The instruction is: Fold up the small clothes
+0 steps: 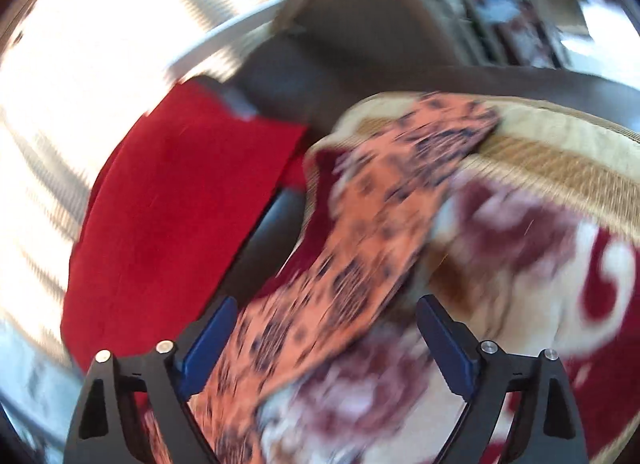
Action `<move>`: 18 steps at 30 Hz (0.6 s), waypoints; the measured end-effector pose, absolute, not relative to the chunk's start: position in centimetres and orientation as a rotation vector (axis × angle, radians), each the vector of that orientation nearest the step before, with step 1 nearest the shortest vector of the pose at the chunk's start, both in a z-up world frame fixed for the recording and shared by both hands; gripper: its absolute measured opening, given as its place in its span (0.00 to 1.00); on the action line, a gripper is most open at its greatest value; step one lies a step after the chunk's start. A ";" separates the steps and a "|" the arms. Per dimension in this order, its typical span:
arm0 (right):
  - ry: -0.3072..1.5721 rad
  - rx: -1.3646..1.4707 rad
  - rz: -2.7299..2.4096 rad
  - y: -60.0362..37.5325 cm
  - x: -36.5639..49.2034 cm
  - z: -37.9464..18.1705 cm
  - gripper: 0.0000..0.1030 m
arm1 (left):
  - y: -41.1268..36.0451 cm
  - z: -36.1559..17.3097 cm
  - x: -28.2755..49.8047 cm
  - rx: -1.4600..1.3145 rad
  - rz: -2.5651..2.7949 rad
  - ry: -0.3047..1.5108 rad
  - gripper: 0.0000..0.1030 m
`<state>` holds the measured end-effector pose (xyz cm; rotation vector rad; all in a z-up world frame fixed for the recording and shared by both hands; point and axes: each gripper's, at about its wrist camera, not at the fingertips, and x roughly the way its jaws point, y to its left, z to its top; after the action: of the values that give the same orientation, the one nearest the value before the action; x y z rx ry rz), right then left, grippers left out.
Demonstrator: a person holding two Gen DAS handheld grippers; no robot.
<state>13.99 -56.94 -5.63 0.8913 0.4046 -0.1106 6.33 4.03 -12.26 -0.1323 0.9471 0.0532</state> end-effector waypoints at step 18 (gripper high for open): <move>0.502 0.629 -0.274 -54.9 22.9 -0.1 0.10 | 5.4 -12.7 6.7 -0.226 0.009 0.956 1.00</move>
<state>22.89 -54.90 -0.09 0.6291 0.5024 -0.2743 6.70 5.36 -12.69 -0.2256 0.9555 0.0095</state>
